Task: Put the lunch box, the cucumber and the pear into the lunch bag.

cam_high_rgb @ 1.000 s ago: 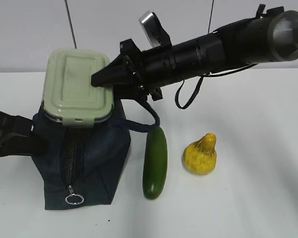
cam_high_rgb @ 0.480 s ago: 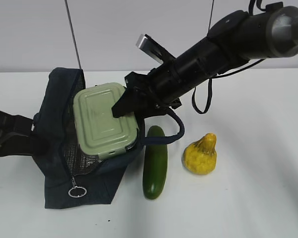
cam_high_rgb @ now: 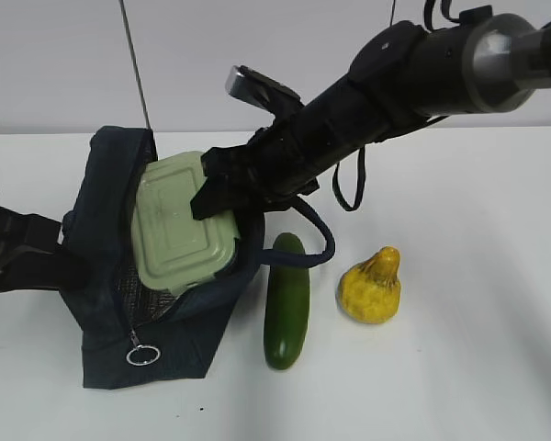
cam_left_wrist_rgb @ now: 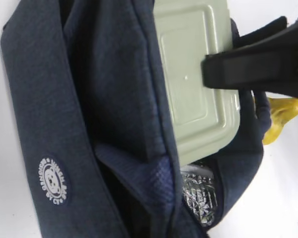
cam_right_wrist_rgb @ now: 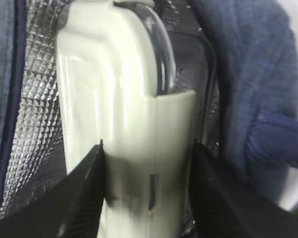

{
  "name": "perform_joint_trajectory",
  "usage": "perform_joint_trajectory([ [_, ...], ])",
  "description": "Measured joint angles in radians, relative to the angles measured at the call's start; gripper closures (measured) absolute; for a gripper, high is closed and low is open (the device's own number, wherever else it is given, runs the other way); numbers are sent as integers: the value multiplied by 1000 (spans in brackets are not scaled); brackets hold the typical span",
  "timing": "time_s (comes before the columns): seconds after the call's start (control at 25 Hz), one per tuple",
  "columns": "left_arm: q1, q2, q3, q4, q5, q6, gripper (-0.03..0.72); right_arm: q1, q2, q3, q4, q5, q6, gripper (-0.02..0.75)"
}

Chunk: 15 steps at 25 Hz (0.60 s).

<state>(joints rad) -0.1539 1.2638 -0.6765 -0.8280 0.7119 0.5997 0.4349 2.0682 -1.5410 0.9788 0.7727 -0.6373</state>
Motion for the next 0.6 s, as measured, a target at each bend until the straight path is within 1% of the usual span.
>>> perform_joint_trajectory([
  [0.08,0,0,0,0,0,0,702,29,2,-2,-11,-27,0,367],
  [0.2,0,0,0,0,0,0,702,58,27,-22,-11,-29,0,367],
  [0.4,0,0,0,-1,-1,0,702,66,51,-40,-24,-40,7,362],
  [0.6,0,0,0,-2,-1,1,703,69,51,-43,-87,-52,10,288],
])
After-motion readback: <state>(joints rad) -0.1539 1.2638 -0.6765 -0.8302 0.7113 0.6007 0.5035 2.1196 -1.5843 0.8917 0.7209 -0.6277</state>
